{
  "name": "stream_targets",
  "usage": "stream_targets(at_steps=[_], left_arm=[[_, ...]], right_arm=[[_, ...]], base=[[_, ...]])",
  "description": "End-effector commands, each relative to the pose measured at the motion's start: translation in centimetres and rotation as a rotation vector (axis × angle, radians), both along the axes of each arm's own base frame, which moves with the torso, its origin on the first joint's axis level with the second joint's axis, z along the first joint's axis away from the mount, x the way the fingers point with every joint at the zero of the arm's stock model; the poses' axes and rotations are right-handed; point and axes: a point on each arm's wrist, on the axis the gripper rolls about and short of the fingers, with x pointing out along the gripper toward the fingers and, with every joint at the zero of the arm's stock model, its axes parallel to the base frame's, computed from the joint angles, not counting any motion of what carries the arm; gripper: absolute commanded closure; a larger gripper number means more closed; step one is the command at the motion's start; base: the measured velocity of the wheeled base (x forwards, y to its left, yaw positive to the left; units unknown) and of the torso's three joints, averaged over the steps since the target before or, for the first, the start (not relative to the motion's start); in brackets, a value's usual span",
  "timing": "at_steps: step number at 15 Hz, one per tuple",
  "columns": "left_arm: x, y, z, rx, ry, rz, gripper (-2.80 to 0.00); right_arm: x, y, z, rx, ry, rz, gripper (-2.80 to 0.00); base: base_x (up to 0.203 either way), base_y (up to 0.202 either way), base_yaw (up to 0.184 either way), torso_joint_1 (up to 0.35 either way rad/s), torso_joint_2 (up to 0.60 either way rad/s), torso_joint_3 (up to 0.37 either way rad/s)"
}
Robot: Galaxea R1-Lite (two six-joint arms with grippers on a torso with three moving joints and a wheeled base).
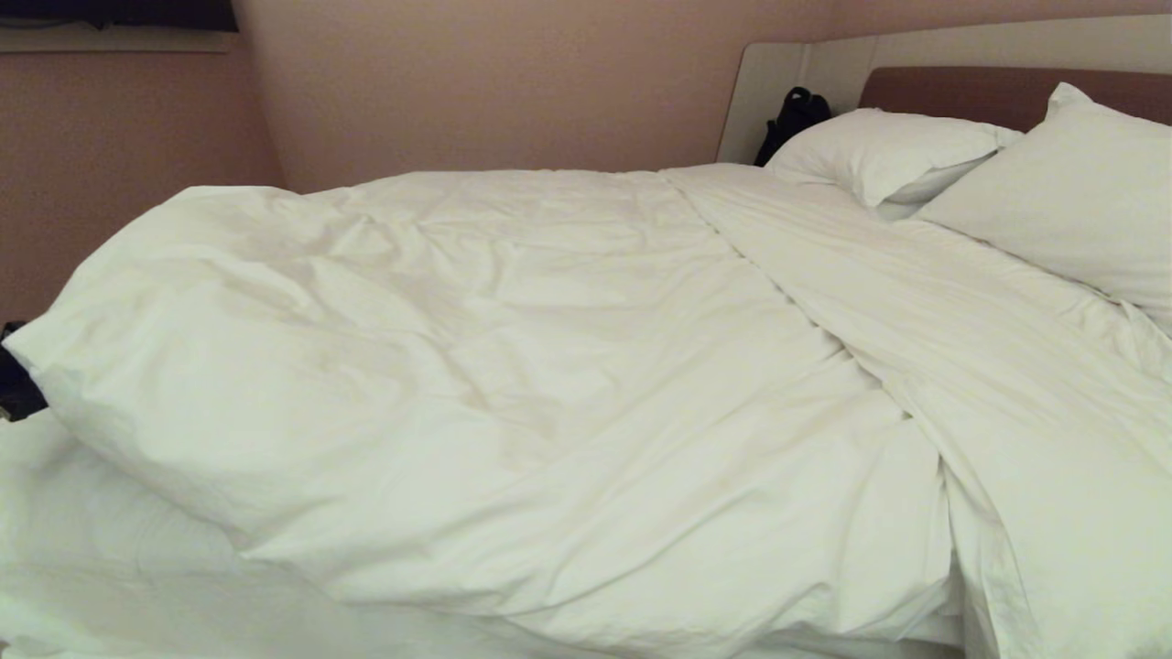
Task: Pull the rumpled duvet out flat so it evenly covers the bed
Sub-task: Flatten the corners of the folded blanket
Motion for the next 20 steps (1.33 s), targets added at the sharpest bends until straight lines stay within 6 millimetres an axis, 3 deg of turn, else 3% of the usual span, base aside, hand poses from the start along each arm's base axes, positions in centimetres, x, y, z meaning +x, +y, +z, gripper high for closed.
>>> stream_targets(at_steps=[1, 6, 17, 18, 20], left_arm=[[1.7, -1.0, -2.1, -0.022, 0.041, -0.01, -2.8], [4.0, -3.3, -3.4, -0.021, 0.072, -0.039, -2.8], [4.4, -3.9, -3.4, -0.021, 0.076, -0.053, -2.8], [4.4, -3.9, -3.5, -0.021, 0.077, -0.055, 0.0], [4.4, -3.9, -3.4, -0.019, 0.073, -0.058, 0.0]], right_arm=[[0.0, 0.0, 0.0, -0.001, -0.001, 0.0, 0.0], [0.0, 0.0, 0.0, -0.001, -0.001, 0.0, 0.0], [0.0, 0.0, 0.0, -0.001, -0.001, 0.0, 0.0], [0.0, 0.0, 0.0, -0.001, -0.001, 0.0, 0.0], [0.0, 0.0, 0.0, -0.001, -0.001, 0.0, 0.0]], base=[[0.0, 0.0, 0.0, 0.0, 0.0, 0.0], [0.0, 0.0, 0.0, 0.0, 0.0, 0.0], [0.0, 0.0, 0.0, 0.0, 0.0, 0.0], [0.0, 0.0, 0.0, 0.0, 0.0, 0.0], [0.0, 0.0, 0.0, 0.0, 0.0, 0.0]])
